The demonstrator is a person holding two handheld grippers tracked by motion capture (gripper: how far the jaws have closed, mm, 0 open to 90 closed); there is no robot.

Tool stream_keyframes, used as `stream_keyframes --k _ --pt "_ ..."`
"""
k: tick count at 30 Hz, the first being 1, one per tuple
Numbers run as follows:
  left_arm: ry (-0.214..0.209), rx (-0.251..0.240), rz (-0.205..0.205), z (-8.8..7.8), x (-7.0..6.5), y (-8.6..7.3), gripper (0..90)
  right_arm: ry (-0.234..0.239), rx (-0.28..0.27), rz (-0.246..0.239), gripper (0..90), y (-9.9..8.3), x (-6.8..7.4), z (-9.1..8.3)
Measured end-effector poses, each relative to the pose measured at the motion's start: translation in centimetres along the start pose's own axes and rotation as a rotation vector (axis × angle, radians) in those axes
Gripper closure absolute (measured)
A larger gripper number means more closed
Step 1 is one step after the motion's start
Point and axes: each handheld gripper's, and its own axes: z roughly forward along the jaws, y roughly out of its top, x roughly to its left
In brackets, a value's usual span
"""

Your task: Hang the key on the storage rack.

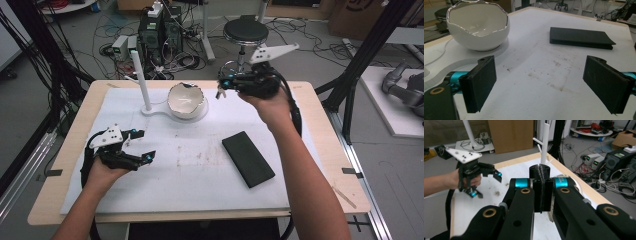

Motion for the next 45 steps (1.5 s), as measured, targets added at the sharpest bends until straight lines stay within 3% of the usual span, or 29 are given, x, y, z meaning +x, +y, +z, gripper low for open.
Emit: stream_keyframes --k 2,3,4,6,7,8,9,10,16,17,21,23,24,26,31,33,38,45 --pt "0.006 0.000 -0.002 -0.3 0.0 -0.1 11.7 0.007 0.000 -0.004 90.0 0.4 0.0 0.7" --pt "0.010 -0.001 -0.003 -0.5 0.0 -0.1 11.7 0.020 0.008 -0.013 90.0 1.1 0.0 2.3" --pt "0.015 -0.003 -0.004 -0.7 0.0 -0.2 11.7 0.020 0.008 -0.013 90.0 1.1 0.0 2.3" --pt "0.024 -0.004 -0.008 -1.0 0.1 -0.2 11.7 0.042 0.014 -0.024 90.0 2.1 0.0 4.6" --pt "0.026 -0.007 -0.009 -1.1 0.1 -0.3 11.7 0.042 0.014 -0.024 90.0 2.1 0.0 4.6" --pt "0.029 -0.007 -0.009 -1.2 0.1 -0.3 11.7 0.043 0.020 -0.017 90.0 2.4 0.1 5.2" --pt "0.031 -0.006 -0.009 -1.3 0.0 -0.3 11.7 0.051 0.032 -0.018 90.0 3.2 0.0 7.0" --pt "0.034 -0.005 -0.006 -1.4 0.0 -0.3 11.7 0.051 0.032 -0.018 90.0 3.2 0.0 7.0" --pt "0.041 -0.004 -0.009 -1.8 0.1 -0.5 11.7 0.060 0.042 0.000 90.0 5.3 -0.5 11.1" --pt "0.045 -0.004 -0.008 -1.8 0.1 -0.5 11.7 0.061 0.047 0.002 90.0 5.7 -0.7 12.4" --pt "0.050 -0.008 -0.009 -2.0 0.3 -0.5 11.7 0.060 0.060 0.006 90.0 6.1 -1.1 14.9" --pt "0.048 -0.011 -0.014 -2.1 0.3 -0.6 11.7 0.061 0.063 0.013 90.0 6.2 -1.1 15.3" --pt "0.047 -0.015 -0.016 -2.2 0.3 -0.6 11.7 0.064 0.070 0.017 90.0 6.4 -1.2 16.5" --pt "0.049 -0.019 -0.020 -2.3 0.5 -0.6 11.7 0.063 0.069 0.013 90.0 6.4 -1.2 16.9" --pt "0.050 -0.021 -0.022 -2.4 0.5 -0.6 11.7 0.067 0.089 0.010 90.0 7.1 -1.0 20.3" --pt "0.050 -0.021 -0.023 -2.4 0.5 -0.6 11.7 0.067 0.097 0.016 90.0 7.2 -0.8 20.7" --pt "0.046 -0.026 -0.026 -2.4 0.5 -0.6 11.7 0.064 0.121 -0.009 90.0 7.7 -0.3 23.6" --pt "0.047 -0.029 -0.032 -2.6 0.5 -0.7 11.7 0.039 0.147 -0.015 90.0 7.8 -0.5 25.2"
